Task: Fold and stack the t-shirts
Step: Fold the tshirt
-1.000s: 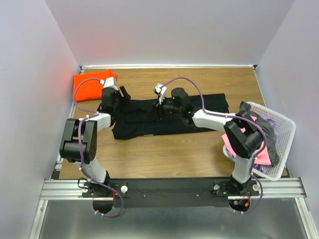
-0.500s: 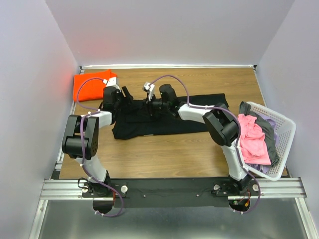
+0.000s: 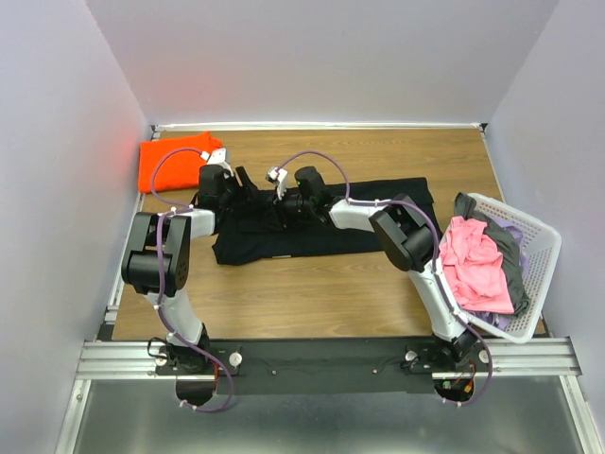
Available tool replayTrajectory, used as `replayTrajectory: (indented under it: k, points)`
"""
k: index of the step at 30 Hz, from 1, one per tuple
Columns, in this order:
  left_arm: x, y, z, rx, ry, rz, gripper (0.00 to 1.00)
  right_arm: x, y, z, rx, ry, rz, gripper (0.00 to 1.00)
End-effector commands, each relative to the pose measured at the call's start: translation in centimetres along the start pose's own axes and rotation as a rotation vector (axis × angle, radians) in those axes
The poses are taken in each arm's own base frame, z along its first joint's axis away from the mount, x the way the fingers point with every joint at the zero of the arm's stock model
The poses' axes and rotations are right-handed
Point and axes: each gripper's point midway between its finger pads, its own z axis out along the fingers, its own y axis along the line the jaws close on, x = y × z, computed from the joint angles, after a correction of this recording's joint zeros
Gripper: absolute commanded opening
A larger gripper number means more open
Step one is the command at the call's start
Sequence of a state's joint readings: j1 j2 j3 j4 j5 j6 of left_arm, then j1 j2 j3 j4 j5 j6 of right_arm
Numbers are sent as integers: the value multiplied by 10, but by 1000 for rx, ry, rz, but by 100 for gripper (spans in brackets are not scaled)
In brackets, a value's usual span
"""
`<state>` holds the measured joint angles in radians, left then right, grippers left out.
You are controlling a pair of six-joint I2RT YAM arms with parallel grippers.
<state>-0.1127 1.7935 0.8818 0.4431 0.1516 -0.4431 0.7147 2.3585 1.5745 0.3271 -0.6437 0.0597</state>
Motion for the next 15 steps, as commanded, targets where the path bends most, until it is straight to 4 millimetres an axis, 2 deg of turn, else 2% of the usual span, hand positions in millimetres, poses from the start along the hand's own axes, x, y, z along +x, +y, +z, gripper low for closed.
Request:
replayTrajectory:
  k: [1,7,11,12,15]
  points:
    - [-6,-8,1,26,-4,0,74,9,10,5,-52,29,20,50]
    - [-6,-8,3,27,1,-1,74,19,23,-5,-84,50,49,50]
    - [-5,-8,4,28,6,-1,74,11,41,-16,-131,26,55,50]
    - [-5,-8,4,30,6,-1,74,15,41,-17,-131,31,62,50]
    - [-5,-8,5,30,6,-1,74,6,52,-26,-152,7,59,50]
